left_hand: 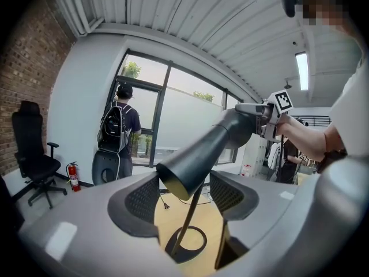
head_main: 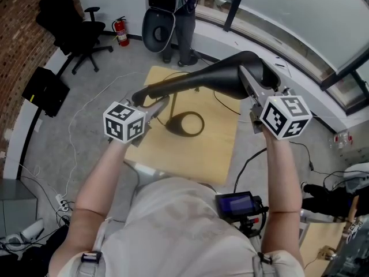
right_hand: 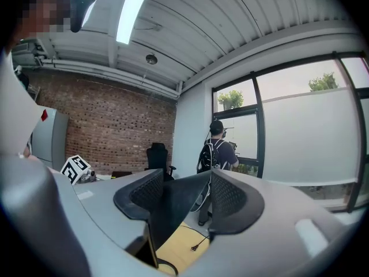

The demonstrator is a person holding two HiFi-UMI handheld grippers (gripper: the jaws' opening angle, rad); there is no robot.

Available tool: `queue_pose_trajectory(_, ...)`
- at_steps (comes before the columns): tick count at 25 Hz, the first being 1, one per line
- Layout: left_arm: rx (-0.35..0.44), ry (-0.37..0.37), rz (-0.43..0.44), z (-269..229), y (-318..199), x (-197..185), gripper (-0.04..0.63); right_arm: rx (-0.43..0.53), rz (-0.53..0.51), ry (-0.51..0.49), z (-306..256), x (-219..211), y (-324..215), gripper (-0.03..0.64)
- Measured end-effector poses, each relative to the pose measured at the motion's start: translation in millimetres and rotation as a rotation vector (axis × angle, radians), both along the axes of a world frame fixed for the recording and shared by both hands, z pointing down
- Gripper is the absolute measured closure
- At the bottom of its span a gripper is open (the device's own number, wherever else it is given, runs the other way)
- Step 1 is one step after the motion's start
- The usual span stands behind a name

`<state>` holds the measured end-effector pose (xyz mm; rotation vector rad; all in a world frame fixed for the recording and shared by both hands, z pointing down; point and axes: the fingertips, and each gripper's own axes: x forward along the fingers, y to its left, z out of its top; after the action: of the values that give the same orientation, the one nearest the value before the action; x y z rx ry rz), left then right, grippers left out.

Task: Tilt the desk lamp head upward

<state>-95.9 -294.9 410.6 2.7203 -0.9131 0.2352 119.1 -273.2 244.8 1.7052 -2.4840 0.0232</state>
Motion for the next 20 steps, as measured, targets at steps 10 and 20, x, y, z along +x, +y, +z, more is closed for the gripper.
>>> queue_pose_trajectory(10,-0.025,0.011,0.021,4,-2,2,0.327,0.042,-0.006,0.035,-17,-13,-2,0.354)
queue_pose_trajectory(20,-0.040,-0.007,0.044,16,-2,9,0.339,0.082,-0.032,0.082,-34,-29,-2,0.359)
